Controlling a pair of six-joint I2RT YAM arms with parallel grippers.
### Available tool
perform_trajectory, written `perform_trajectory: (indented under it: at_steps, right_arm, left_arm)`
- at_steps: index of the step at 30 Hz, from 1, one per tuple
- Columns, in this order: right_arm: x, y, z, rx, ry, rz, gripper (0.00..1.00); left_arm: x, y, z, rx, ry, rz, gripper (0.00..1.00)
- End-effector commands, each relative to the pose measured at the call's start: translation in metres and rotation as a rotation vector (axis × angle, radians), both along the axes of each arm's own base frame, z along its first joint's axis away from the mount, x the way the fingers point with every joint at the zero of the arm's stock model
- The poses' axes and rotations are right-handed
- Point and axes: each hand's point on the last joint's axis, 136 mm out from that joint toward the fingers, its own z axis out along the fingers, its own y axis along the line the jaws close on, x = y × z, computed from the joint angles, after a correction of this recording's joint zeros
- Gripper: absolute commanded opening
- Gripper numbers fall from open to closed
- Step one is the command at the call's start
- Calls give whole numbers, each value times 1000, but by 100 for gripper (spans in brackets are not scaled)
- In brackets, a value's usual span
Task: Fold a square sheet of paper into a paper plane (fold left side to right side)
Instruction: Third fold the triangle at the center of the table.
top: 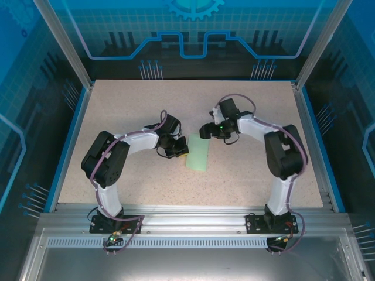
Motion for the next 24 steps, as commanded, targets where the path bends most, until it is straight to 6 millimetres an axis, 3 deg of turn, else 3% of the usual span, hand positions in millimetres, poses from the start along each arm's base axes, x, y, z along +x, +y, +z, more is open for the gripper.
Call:
perform_trajectory:
  at_steps: [1,5,7,12,18,24]
  right_arm:
    - [-24,-4,35,-44,-184,69,80]
    - [-73,1,44,-138,-340,181,81]
    - [-102,5,29,-187,-381,251,82]
    - [-148,36,25,-255,-557,428,81]
    - [-163,63,5,-368,-649,551,78]
    - [-159,82,-8,-466,-708,619,73]
  left_arm:
    - [-4,-2,8,-4,2,6,3]
    - [-5,-4,10,-7,3,6,3]
    - [-6,-5,11,-9,4,5,2]
    - [-7,-8,12,-12,11,8,1]
    - [-7,-10,14,-12,15,4,0]
    - [-8,-11,17,-10,15,2,0]
